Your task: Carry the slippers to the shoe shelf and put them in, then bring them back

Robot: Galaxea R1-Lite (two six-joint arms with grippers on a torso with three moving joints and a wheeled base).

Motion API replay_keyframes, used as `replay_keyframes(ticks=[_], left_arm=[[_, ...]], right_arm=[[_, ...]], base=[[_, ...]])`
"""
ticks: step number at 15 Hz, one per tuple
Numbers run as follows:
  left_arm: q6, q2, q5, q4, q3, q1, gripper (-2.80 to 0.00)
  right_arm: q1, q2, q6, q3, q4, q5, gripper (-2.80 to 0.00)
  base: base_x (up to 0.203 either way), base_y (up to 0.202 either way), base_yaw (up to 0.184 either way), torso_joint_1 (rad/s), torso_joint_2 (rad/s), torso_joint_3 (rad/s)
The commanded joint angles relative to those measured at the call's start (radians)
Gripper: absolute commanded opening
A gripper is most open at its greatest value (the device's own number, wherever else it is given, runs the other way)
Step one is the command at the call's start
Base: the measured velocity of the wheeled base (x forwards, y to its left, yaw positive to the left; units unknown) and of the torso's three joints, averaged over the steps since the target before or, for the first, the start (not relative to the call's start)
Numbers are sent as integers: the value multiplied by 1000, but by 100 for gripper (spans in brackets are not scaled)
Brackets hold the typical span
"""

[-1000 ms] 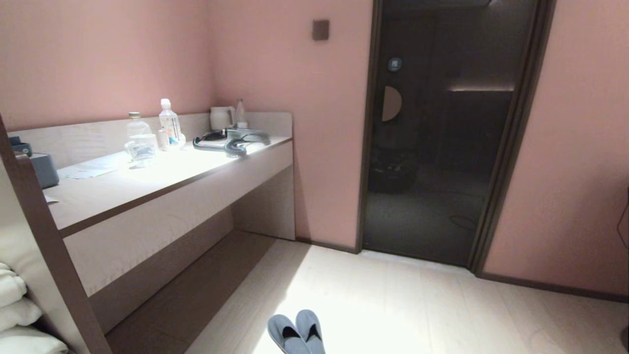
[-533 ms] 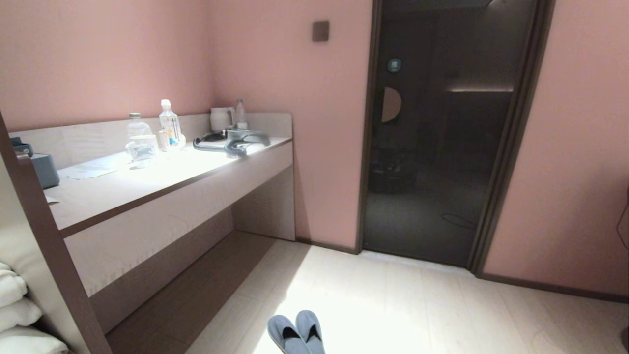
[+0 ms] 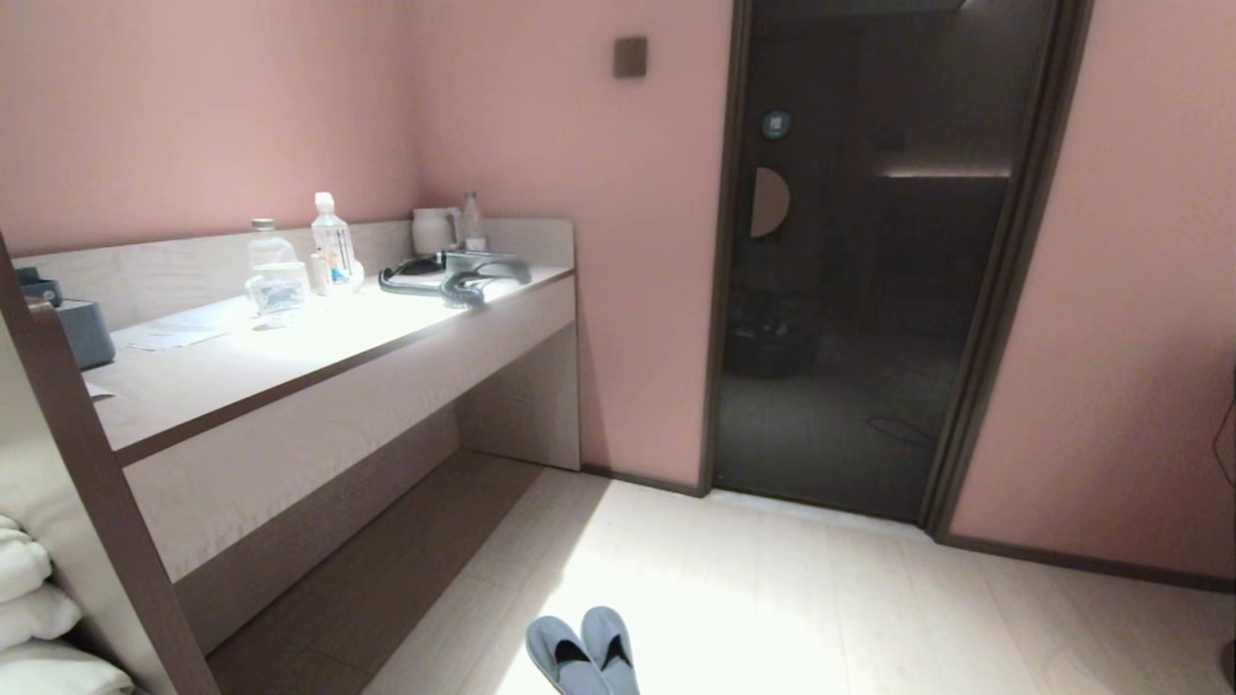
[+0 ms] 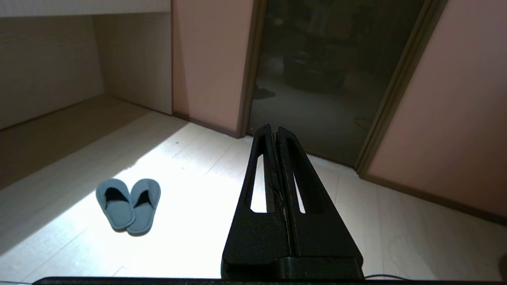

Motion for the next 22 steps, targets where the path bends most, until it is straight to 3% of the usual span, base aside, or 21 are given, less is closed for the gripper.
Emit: replay_keyframes(ticks=[1, 6, 9, 16, 22], left_arm=[[2, 0, 1, 0, 0, 0, -280], [-5, 2, 1, -2, 0, 0, -280], [-2, 0, 1, -2, 0, 0, -280], [-5, 2, 1, 0, 0, 0, -280], [1, 0, 0, -2, 0, 0, -280]], right_arm=[[0, 2, -1, 0, 0, 0, -280], [0, 2, 31, 0, 2, -6, -280], [0, 2, 109, 0, 3, -10, -280], [0, 2, 114, 0, 3, -14, -280], [0, 2, 114, 0, 3, -14, -280]], base=[[0, 0, 0, 3, -1, -133], [0, 0, 0, 3, 0, -187], [0, 0, 0, 5, 1, -194], [0, 0, 0, 2, 2, -186], [0, 0, 0, 2, 1, -21]])
